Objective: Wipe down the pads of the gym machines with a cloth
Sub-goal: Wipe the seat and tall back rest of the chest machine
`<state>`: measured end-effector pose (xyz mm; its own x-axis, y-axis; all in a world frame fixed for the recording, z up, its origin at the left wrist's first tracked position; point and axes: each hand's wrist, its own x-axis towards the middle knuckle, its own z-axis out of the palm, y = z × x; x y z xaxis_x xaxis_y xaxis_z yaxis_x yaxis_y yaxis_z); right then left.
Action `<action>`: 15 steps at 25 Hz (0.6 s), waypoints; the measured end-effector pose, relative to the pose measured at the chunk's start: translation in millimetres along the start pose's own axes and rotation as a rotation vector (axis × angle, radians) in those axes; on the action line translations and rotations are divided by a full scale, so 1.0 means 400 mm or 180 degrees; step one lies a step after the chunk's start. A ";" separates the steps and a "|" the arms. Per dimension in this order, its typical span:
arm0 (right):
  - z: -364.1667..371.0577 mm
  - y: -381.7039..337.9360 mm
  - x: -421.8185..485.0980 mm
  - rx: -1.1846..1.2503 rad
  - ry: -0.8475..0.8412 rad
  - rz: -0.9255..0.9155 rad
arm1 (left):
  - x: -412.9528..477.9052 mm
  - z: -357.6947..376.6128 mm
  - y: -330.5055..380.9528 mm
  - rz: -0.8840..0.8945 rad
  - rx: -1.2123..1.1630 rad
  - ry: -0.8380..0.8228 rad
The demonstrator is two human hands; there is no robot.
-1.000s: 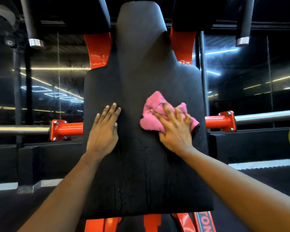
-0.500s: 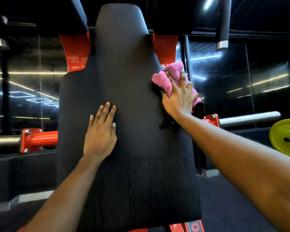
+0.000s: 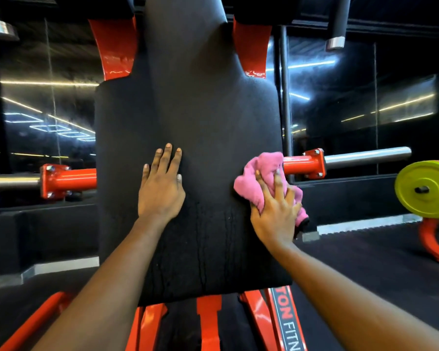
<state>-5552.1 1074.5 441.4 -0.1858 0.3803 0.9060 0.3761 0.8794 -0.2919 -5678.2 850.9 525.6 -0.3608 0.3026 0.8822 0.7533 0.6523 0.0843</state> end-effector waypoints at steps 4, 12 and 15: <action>-0.002 0.005 -0.082 -0.0087 -0.0118 0.0047 | -0.001 0.000 -0.001 0.0009 0.0033 -0.0021; -0.067 -0.128 0.325 -0.0003 0.0195 0.0066 | 0.001 0.013 -0.015 0.0078 0.0061 0.0158; -0.044 -0.100 0.213 -0.0025 0.0206 -0.0086 | -0.004 0.008 -0.022 0.0178 0.0060 0.0199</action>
<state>-5566.9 1066.6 535.6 -0.1371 0.3368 0.9315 0.3790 0.8867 -0.2649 -5686.1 847.1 522.1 -0.2829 0.2953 0.9125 0.7606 0.6486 0.0259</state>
